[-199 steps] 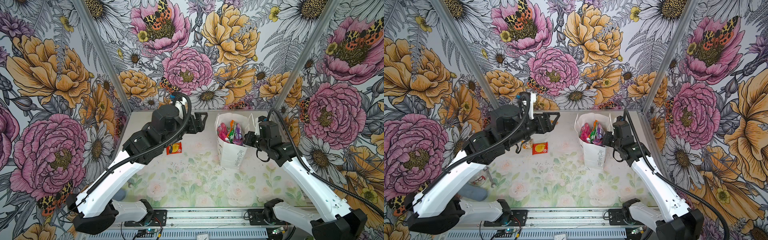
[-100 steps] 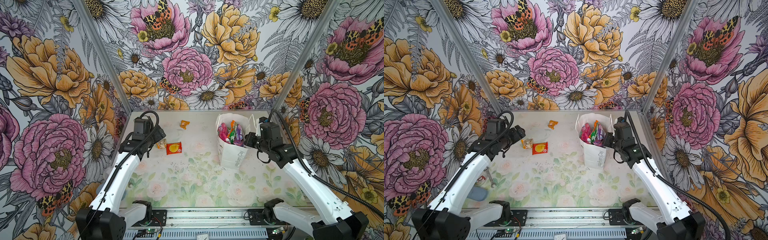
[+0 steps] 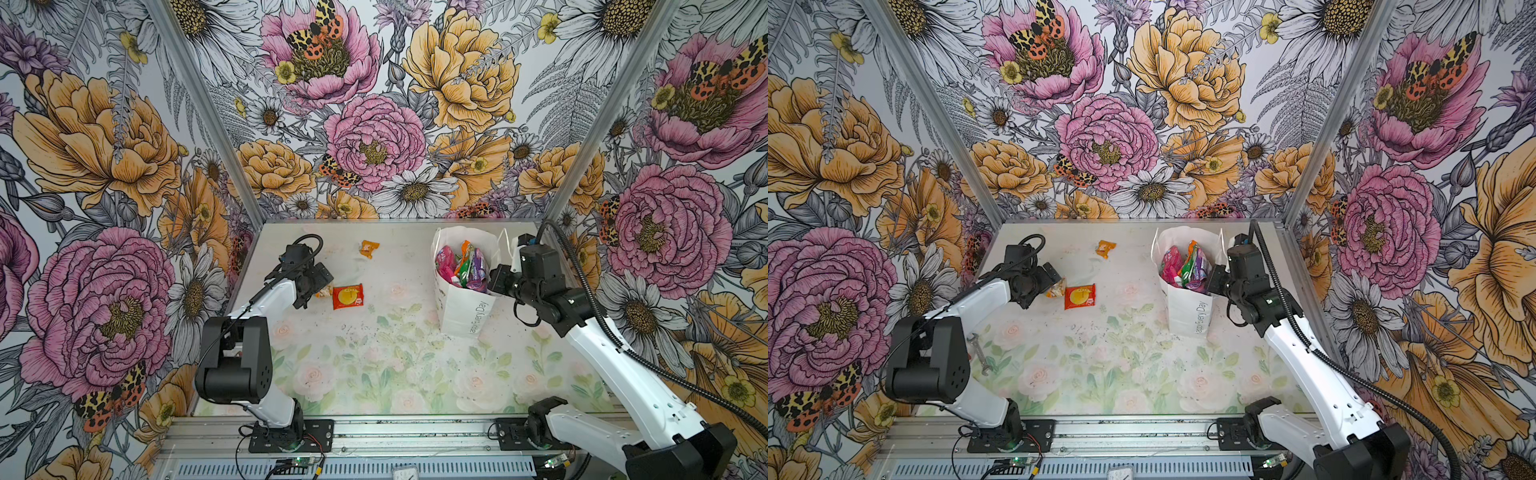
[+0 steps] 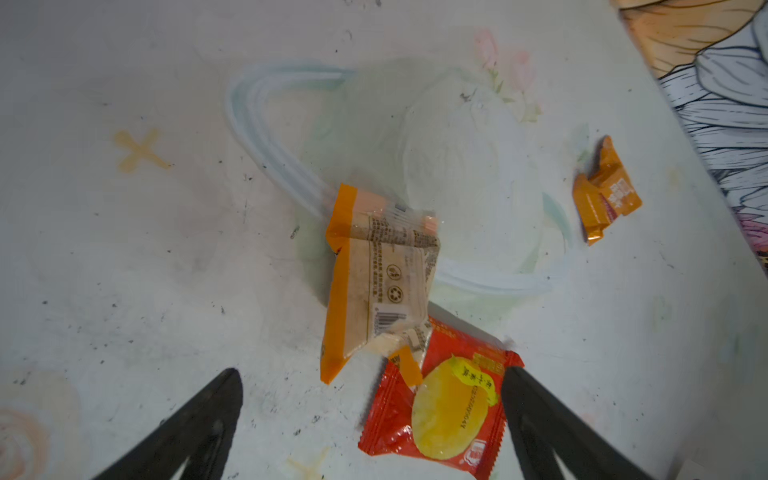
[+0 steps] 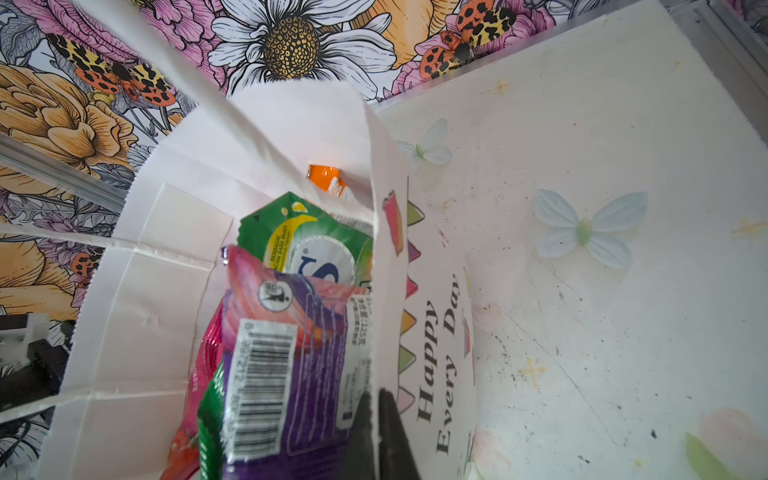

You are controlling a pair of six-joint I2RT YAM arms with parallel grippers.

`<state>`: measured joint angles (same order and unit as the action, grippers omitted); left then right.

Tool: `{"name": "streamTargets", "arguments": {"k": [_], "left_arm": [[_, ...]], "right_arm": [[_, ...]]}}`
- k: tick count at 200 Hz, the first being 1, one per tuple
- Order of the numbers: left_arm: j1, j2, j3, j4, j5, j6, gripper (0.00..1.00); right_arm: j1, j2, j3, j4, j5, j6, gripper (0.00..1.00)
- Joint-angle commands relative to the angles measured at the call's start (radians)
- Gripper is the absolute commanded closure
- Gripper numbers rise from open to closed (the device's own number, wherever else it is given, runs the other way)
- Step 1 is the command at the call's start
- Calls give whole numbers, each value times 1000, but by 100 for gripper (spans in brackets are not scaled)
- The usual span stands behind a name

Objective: Place the snacks into the paper bag
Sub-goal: 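Grasp the clear orange-edged bread packet with the left gripper and lift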

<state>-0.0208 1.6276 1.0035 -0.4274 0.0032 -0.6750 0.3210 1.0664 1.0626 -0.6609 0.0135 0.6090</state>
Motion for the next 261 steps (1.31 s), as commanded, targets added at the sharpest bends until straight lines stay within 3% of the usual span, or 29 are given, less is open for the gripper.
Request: {"name": "streamTargets", "arguments": {"k": [1, 39, 69, 95, 150, 194, 261], "left_arm": [[14, 49, 32, 109, 64, -25, 3], [22, 121, 30, 173, 107, -38, 17], [35, 142, -3, 212, 124, -49, 39], [39, 130, -28, 239, 123, -40, 52], [11, 53, -41, 236, 104, 21, 60], [-30, -10, -40, 205, 33, 54, 74], [-100, -119, -19, 146, -25, 78, 78]], "right_arm": [[-2, -6, 0, 61, -6, -12, 100], [-4, -1, -9, 61, -6, -13, 100], [-6, -2, -10, 61, -6, -14, 100], [-7, -2, -12, 61, -7, -15, 100], [-7, -6, -15, 62, -13, -8, 100], [-8, -17, -18, 61, -14, -5, 100], [-7, -20, -18, 61, -14, -3, 100]]}}
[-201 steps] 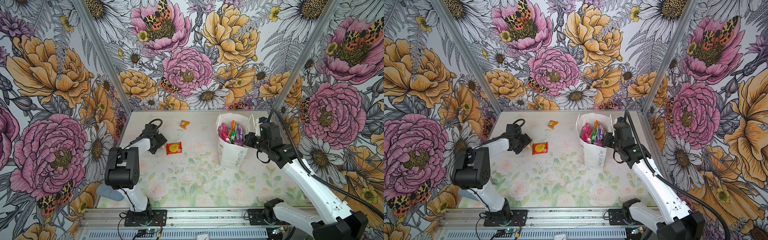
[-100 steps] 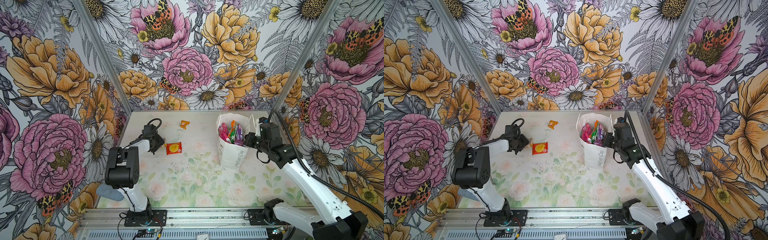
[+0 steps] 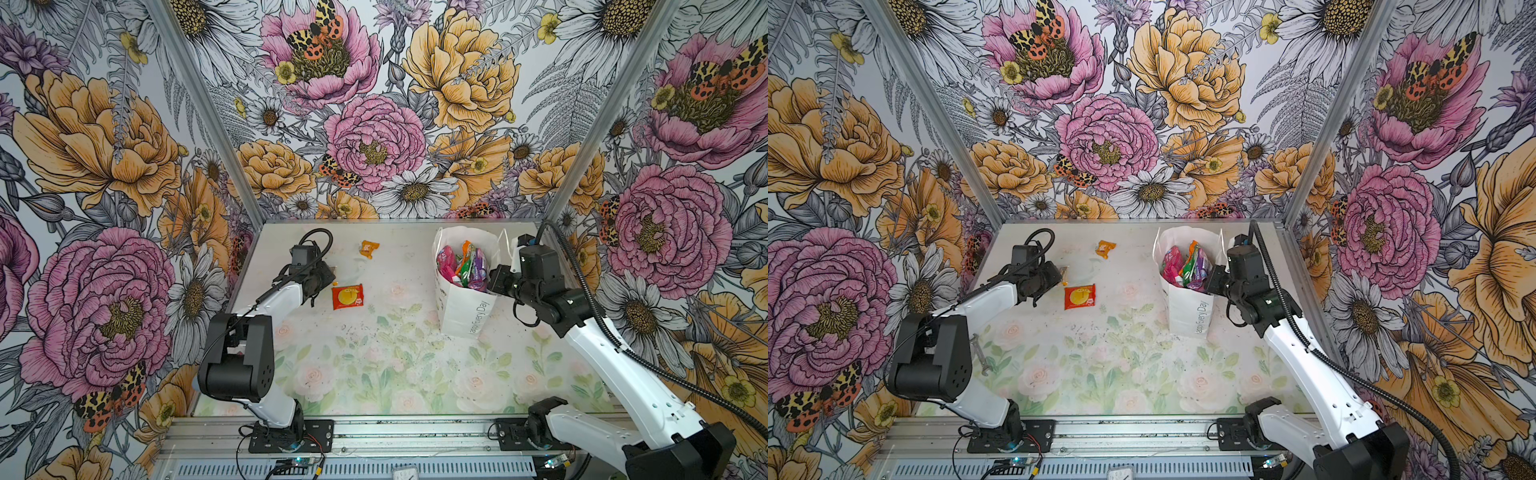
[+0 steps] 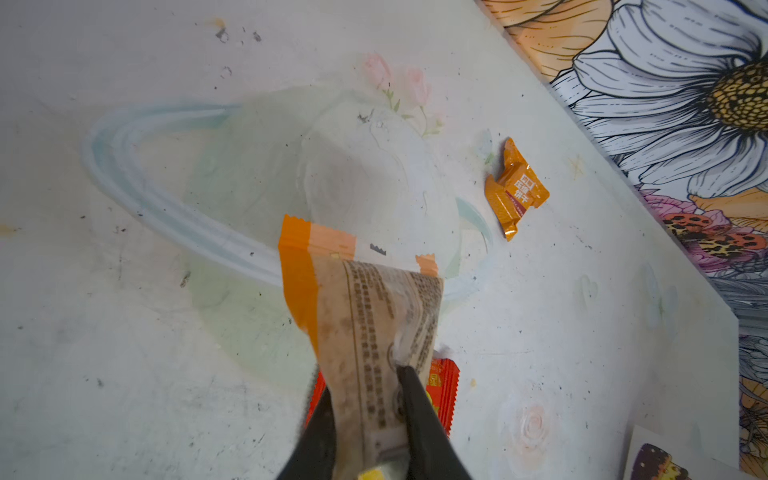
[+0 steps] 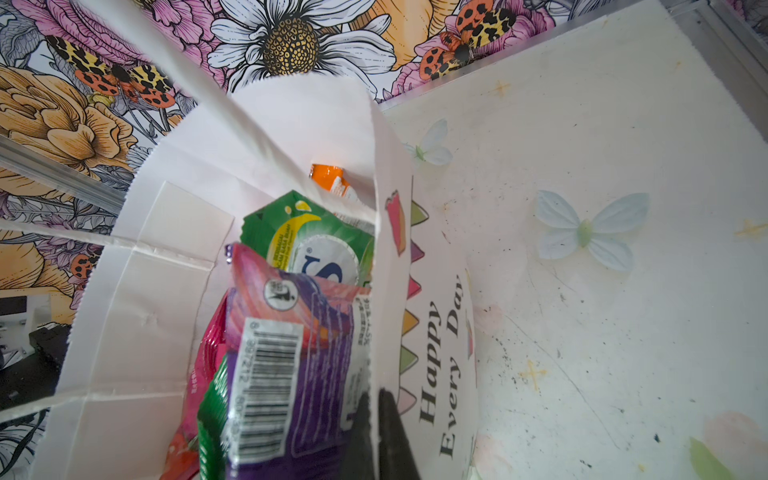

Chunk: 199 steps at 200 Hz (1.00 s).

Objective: Place the snacks into the paper bag
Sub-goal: 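Grasp the clear orange-edged bread packet with the left gripper and lift, then carry the bread packet over the paper bag with the left gripper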

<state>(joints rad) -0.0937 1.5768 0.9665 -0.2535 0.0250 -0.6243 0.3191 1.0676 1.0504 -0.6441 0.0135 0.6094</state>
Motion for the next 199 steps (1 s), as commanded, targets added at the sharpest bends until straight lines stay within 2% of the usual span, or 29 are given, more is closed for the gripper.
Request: {"name": "streamTargets", "arguments": {"k": [1, 50, 100, 120, 145, 199], "left_arm": [[-31, -71, 18, -28, -48, 28, 79], [-156, -234, 117, -115, -118, 60, 81], [-350, -349, 333, -182, -242, 139, 86], [-446, -339, 452, -219, -305, 187, 87], [-571, -299, 593, -258, -332, 247, 87], [-832, -102, 928, -403, -408, 384, 87]], "right_arm": [[-5, -21, -6, 44, -14, -3, 100], [-5, -18, -4, 44, -14, -6, 100], [-5, -18, 2, 44, -16, -4, 100], [-6, -20, 3, 45, -18, -4, 100], [-5, -23, 3, 44, -19, -3, 100], [-5, -24, 6, 44, -24, -3, 100]]}}
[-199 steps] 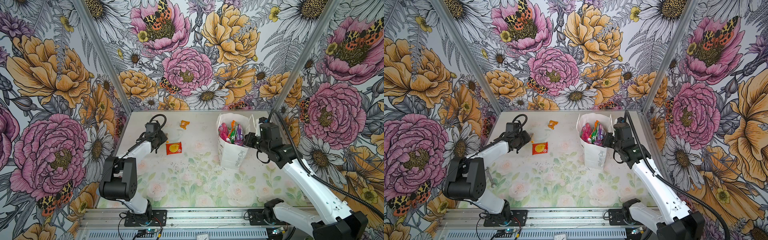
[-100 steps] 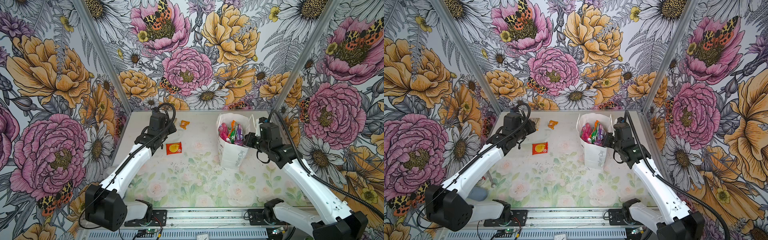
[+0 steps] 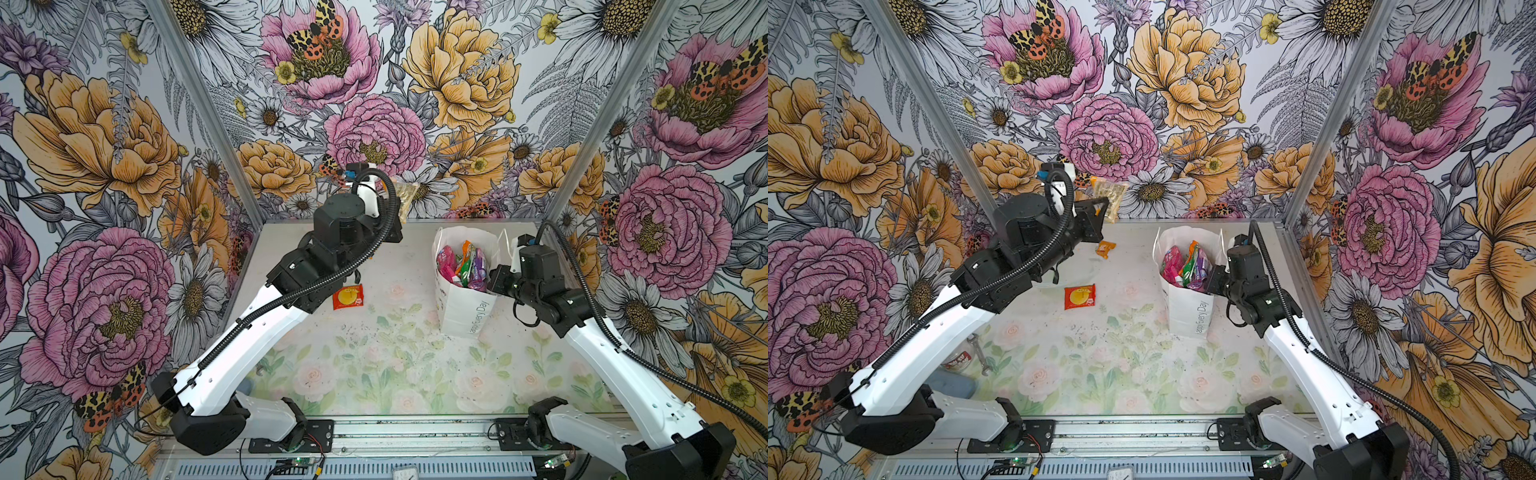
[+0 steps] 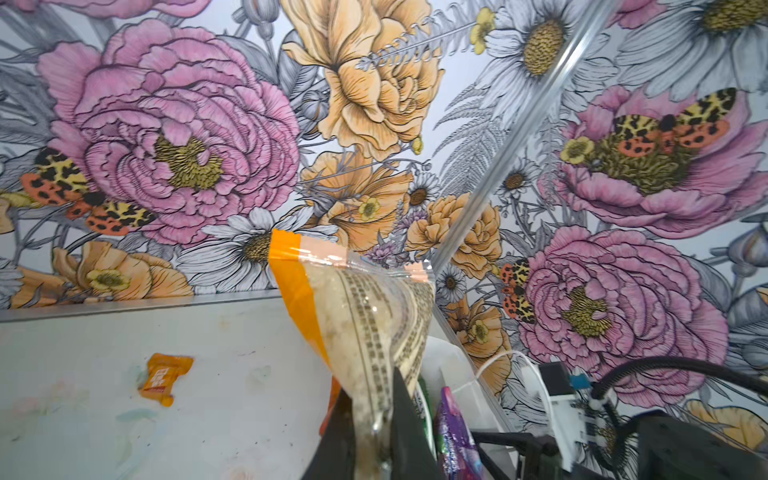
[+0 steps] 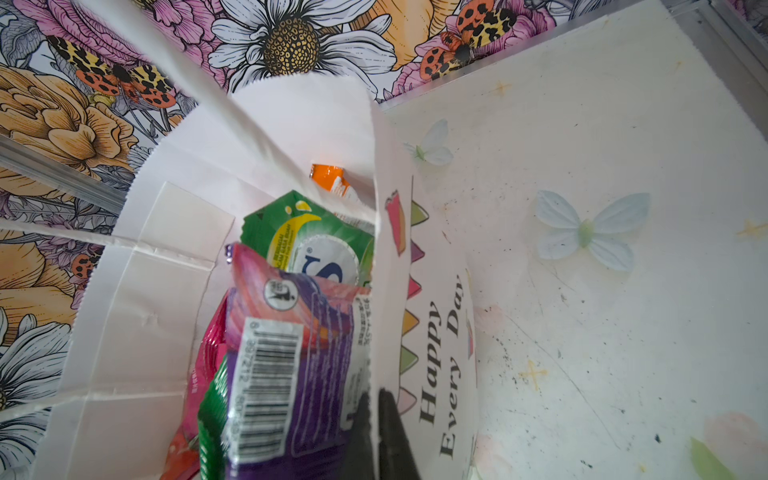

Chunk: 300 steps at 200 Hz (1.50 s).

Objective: Place the snacks into the paper bag
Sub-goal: 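Carry the bread packet over the paper bag with the left gripper, then lower the bread packet into the paper bag and open the left gripper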

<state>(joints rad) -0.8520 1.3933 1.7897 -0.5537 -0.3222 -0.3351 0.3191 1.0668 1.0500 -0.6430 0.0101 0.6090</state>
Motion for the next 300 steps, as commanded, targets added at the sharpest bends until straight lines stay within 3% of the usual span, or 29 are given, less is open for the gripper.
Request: {"name": "streamTargets", "arguments": {"k": [1, 57, 129, 170, 300], "left_arm": [[-78, 86, 110, -105, -61, 96, 87], [-208, 338, 378, -238, -113, 159, 86], [-202, 680, 774, -547, -147, 78, 84], [-151, 724, 783, -584, -115, -7, 84], [-79, 850, 776, -599, -74, -42, 84]], "right_arm": [[-5, -24, 6, 43, -22, -2, 100], [-6, -27, 2, 43, -21, -3, 100], [-6, -34, -13, 43, -15, -8, 100], [-5, -37, -18, 42, -16, -7, 100], [-5, -38, -27, 45, -15, -2, 100]]}}
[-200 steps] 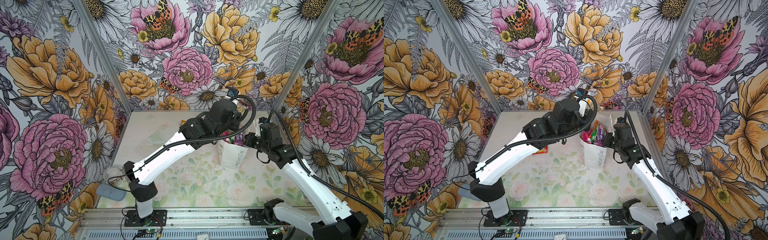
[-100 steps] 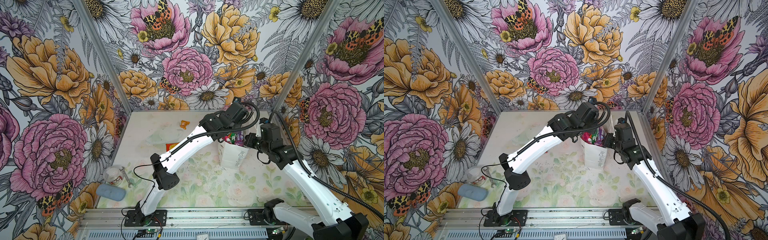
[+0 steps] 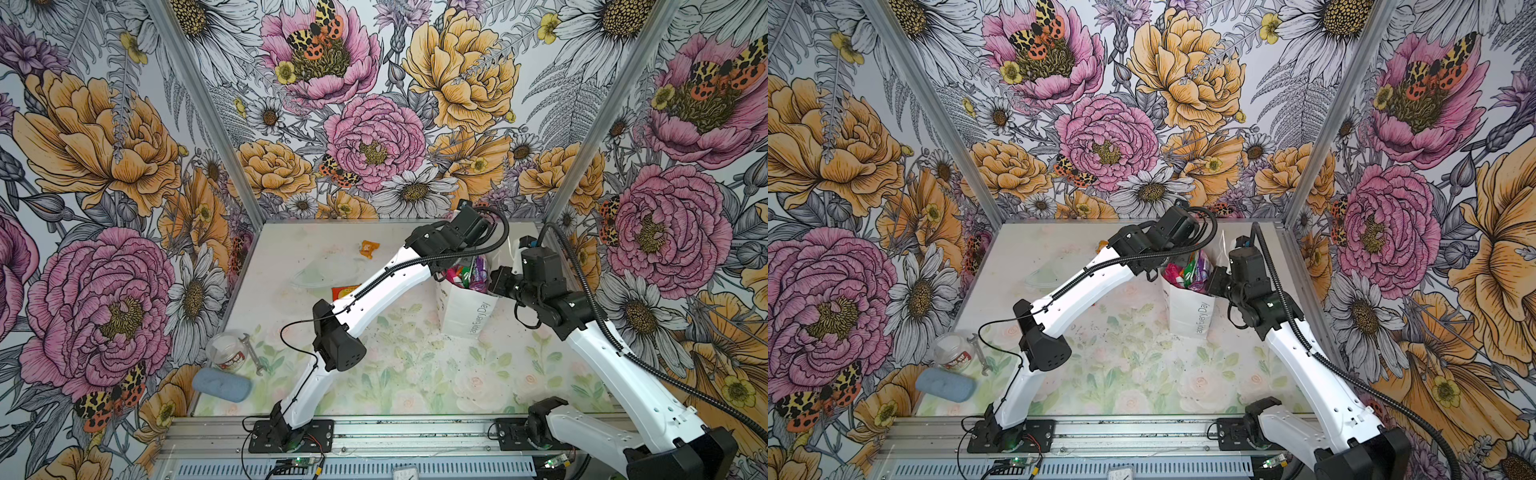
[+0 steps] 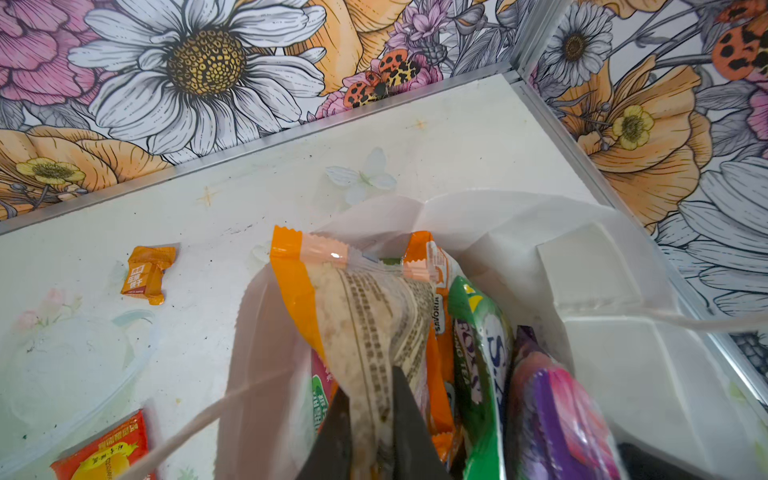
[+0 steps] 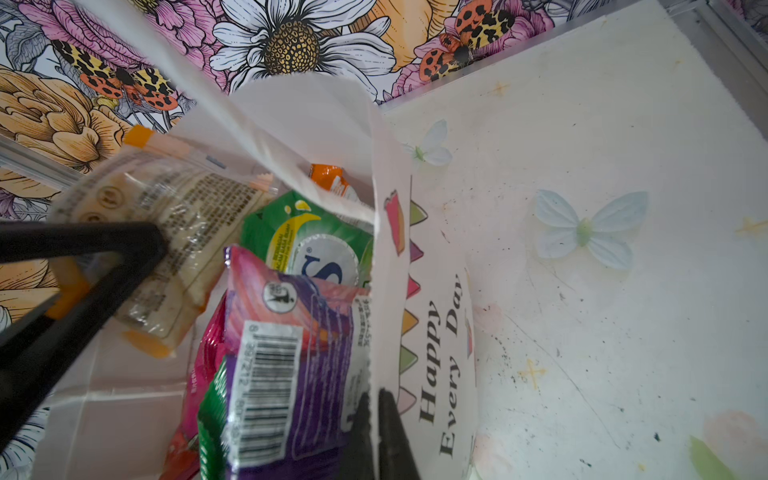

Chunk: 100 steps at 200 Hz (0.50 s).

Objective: Place the snacks into the paper bag
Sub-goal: 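Lower the bread packet into the paper bag and open the left gripper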

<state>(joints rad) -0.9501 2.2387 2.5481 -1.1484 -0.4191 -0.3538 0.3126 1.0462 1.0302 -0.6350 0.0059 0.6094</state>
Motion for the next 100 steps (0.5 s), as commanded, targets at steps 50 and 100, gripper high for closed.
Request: {"name": "streamTargets", "arguments": {"k": [50, 100], "left_arm": [[30, 30, 39, -4, 58, -21, 81], [29, 6, 33, -2, 84, -5, 54]], "right_arm": [[2, -17, -13, 37, -11, -2, 100], [1, -19, -10, 38, -10, -3, 100]]}}
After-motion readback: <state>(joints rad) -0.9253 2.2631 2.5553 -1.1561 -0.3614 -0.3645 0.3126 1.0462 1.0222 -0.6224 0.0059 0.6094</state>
